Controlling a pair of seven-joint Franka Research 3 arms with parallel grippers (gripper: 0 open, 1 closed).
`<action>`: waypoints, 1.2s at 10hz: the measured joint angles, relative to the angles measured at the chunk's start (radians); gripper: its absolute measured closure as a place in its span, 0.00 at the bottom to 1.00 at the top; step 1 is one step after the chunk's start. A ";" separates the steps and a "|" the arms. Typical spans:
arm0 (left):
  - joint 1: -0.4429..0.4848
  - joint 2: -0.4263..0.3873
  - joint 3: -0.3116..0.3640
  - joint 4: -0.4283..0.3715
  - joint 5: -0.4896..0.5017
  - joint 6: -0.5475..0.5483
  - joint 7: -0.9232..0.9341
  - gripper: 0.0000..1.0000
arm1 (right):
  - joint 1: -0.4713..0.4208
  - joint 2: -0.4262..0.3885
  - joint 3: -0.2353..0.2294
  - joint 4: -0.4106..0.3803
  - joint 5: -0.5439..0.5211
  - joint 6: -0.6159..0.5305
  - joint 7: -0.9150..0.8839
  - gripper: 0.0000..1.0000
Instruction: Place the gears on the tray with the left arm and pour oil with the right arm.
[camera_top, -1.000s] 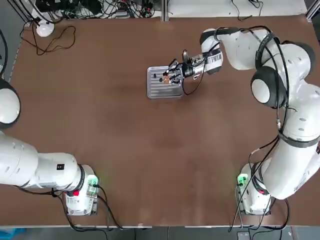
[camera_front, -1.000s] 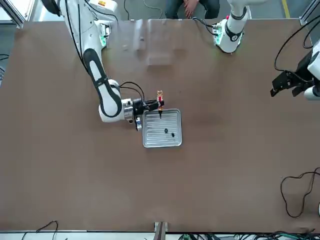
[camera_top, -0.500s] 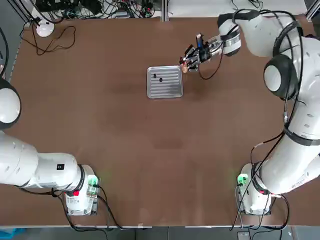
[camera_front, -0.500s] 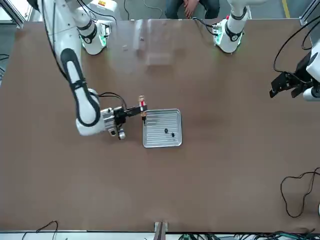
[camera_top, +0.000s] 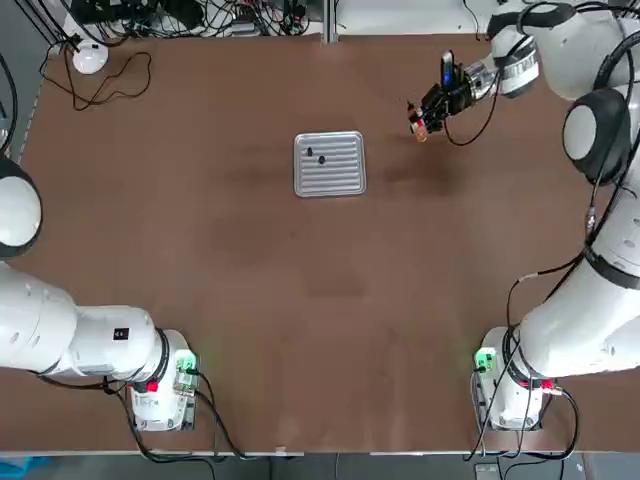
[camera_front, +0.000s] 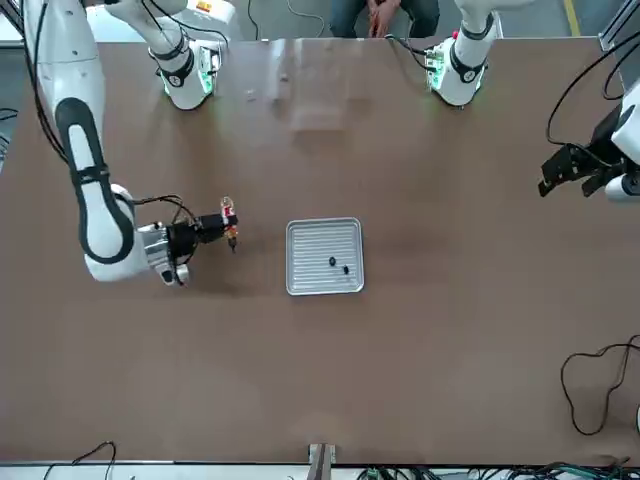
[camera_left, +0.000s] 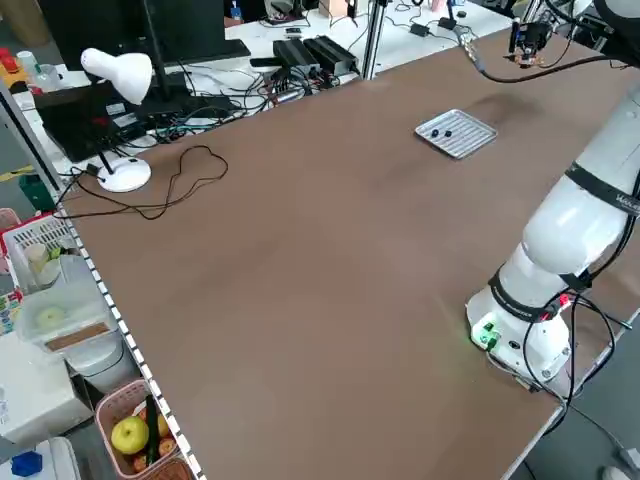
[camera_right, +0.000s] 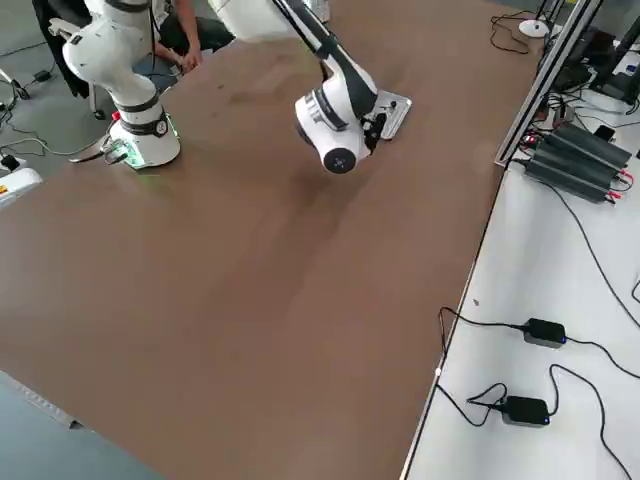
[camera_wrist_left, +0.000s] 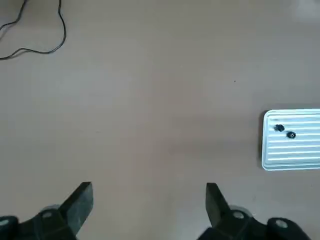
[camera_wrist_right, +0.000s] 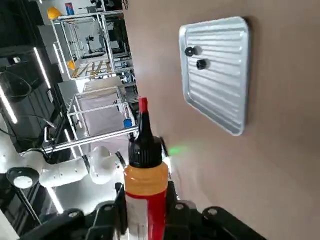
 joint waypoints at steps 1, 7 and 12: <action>-0.001 0.000 -0.001 0.000 0.000 0.001 0.000 0.00 | -0.039 -0.001 0.000 -0.006 -0.036 0.000 -0.073 0.70; -0.001 0.002 -0.001 0.000 0.000 0.008 0.000 0.00 | -0.260 -0.006 0.000 -0.010 -0.233 0.000 -0.635 0.70; -0.001 0.002 -0.001 0.000 0.000 0.015 0.000 0.00 | -0.353 -0.006 0.000 -0.013 -0.248 0.001 -1.098 0.70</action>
